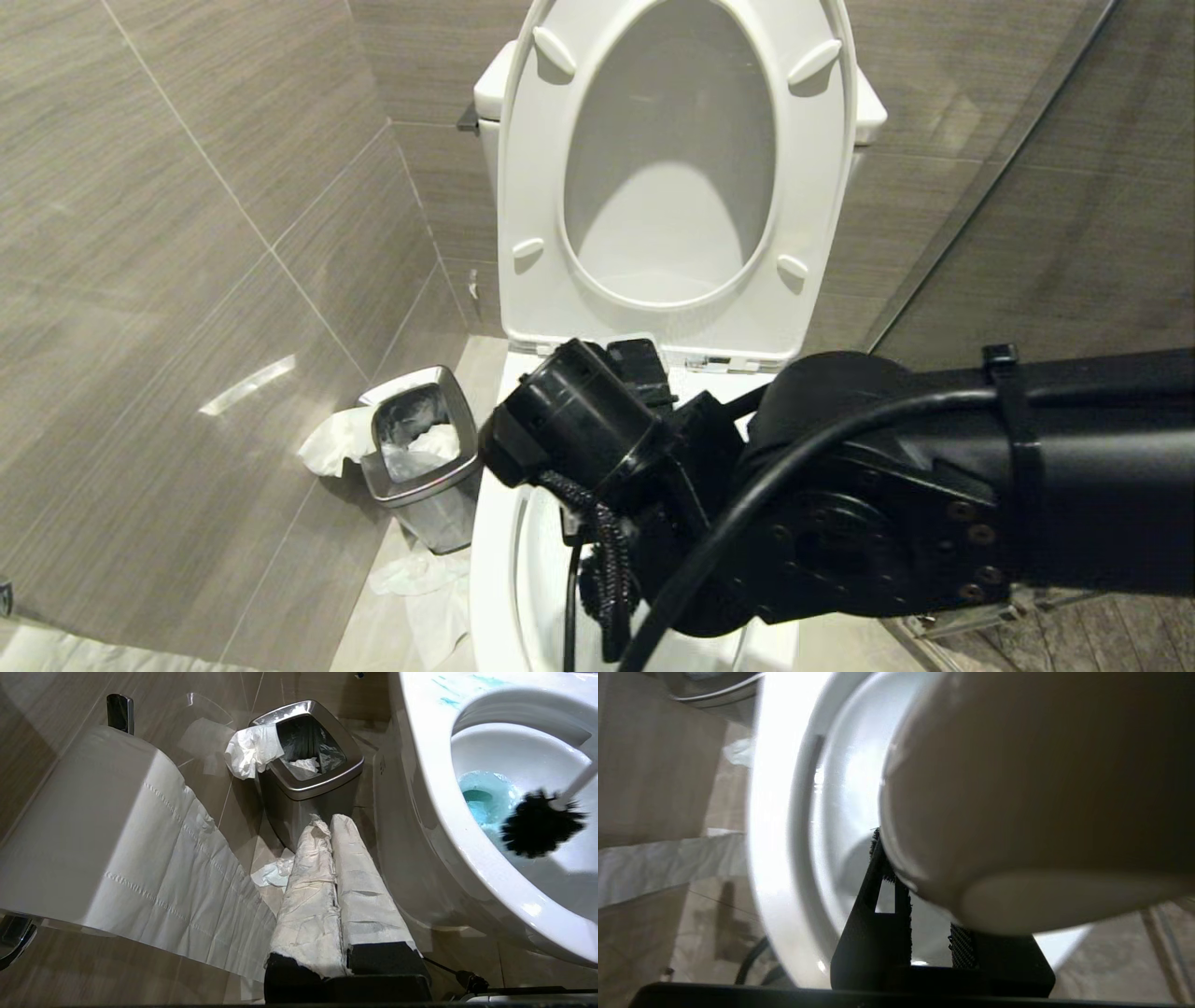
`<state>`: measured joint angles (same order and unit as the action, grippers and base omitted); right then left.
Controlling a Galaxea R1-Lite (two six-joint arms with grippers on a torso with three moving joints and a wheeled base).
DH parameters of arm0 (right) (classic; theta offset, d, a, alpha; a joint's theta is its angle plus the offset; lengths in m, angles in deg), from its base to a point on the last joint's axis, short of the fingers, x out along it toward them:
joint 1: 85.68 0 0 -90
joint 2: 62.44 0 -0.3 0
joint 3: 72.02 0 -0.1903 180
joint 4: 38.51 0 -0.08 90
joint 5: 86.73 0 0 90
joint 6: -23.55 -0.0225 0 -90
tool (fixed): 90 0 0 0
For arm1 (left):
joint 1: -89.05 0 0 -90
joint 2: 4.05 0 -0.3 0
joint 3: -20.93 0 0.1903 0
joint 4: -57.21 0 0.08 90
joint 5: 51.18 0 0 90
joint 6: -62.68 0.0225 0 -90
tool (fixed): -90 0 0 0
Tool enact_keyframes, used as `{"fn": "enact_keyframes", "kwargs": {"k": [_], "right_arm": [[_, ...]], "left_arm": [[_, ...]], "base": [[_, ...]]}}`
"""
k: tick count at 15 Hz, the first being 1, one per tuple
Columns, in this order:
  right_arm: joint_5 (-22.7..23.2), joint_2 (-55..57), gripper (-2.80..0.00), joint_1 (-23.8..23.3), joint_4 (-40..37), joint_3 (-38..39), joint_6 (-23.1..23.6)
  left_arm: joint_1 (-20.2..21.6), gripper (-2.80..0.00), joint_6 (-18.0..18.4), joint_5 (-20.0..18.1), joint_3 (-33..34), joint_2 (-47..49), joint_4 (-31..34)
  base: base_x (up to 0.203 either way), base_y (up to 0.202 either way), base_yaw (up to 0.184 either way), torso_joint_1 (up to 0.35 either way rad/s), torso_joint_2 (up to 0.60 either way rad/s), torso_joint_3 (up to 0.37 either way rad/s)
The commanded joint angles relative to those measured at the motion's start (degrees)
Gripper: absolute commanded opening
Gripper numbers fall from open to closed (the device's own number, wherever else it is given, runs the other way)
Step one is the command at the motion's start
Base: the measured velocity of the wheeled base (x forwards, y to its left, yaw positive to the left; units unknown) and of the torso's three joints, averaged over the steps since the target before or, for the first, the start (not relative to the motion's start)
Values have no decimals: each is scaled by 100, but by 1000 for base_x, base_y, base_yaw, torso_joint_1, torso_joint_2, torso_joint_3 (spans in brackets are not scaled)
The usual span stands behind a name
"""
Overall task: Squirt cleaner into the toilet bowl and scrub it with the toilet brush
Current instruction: Scrub the toilet bowl
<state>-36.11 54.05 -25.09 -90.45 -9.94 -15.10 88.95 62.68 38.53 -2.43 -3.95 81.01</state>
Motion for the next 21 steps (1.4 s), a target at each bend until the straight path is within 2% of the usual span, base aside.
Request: {"fn": "enact_keyframes", "kwargs": {"k": [1, 5, 11, 17, 19, 21], "right_arm": [[-35, -537, -280, -303, -16, 447, 5], [-35, -344, -280, -851, 23, 92, 308], [1, 1159, -280, -1098, 39, -1031, 370], [46, 2686, -280, -1291, 588, -1755, 382], [23, 2670, -280, -1301, 615, -1823, 391], [24, 2191, -280, -1252, 579, -1786, 408]], "left_arm": [[1, -280, 0, 3, 18, -1, 0], [1, -280, 0, -6, 18, -1, 0], [1, -280, 0, 3, 18, -1, 0], [1, -280, 0, -5, 18, -1, 0], [1, -280, 0, 3, 18, -1, 0], [1, -280, 0, 3, 18, -1, 0]], "base": [[0, 0, 0, 0, 0, 0], [0, 0, 0, 0, 0, 0], [0, 0, 0, 0, 0, 0], [0, 0, 0, 0, 0, 0], [0, 0, 0, 0, 0, 0], [0, 0, 0, 0, 0, 0]]}}
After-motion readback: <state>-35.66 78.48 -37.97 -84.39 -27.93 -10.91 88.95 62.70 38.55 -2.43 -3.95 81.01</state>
